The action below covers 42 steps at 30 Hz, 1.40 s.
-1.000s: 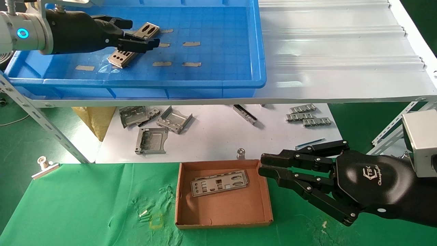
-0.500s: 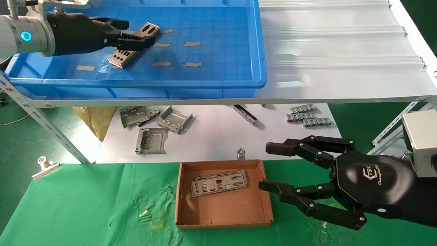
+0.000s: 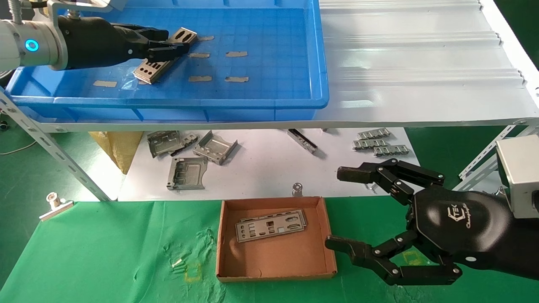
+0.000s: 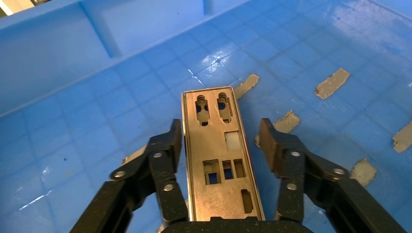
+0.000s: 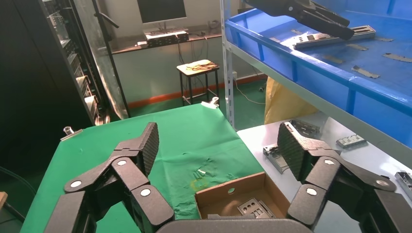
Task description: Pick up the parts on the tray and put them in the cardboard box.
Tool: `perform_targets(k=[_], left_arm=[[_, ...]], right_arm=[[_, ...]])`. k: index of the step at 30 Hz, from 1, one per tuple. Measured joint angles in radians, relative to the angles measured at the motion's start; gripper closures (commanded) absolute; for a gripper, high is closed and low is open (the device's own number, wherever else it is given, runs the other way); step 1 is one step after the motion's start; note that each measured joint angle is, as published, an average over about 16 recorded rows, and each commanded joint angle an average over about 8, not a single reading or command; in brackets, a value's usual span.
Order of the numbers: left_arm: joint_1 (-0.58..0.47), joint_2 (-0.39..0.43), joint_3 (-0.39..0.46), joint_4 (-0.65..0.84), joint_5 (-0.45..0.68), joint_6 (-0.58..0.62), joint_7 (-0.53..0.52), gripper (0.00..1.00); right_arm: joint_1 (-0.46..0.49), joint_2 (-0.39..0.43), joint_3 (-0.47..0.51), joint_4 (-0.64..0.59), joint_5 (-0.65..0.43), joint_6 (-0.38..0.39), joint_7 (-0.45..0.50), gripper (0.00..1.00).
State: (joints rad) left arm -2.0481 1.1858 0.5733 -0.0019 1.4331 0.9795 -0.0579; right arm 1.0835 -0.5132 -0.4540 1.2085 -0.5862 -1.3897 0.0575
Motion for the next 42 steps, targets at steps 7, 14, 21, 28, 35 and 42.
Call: perform_targets(k=[7,14,21,28,35,42], left_arm=[[0.003,-0.003,-0.004,-0.003,-0.005,-0.002,0.009,1.00],[0.000,-0.007,-0.012,-0.009,-0.016,-0.002,0.020,1.00],[-0.017,-0.017,-0.023,-0.019,-0.033,0.020,0.033,1.00],[-0.038,-0.035,-0.040,-0.041,-0.060,0.122,0.058,1.00],[-0.032,-0.052,-0.054,-0.091,-0.090,0.344,0.114,1.00],[0.052,-0.062,-0.030,-0.223,-0.116,0.544,0.202,1.00]], right_arm=[[0.000,0.000,0.000,0.000,0.000,0.000,0.000,0.00],[0.000,0.000,0.000,0.000,0.000,0.000,0.000,0.00],[0.000,0.000,0.000,0.000,0.000,0.000,0.000,0.00],[0.000,0.000,0.000,0.000,0.000,0.000,0.000,0.00],[0.000,0.000,0.000,0.000,0.000,0.000,0.000,0.00],[0.000,0.000,0.000,0.000,0.000,0.000,0.000,0.00]])
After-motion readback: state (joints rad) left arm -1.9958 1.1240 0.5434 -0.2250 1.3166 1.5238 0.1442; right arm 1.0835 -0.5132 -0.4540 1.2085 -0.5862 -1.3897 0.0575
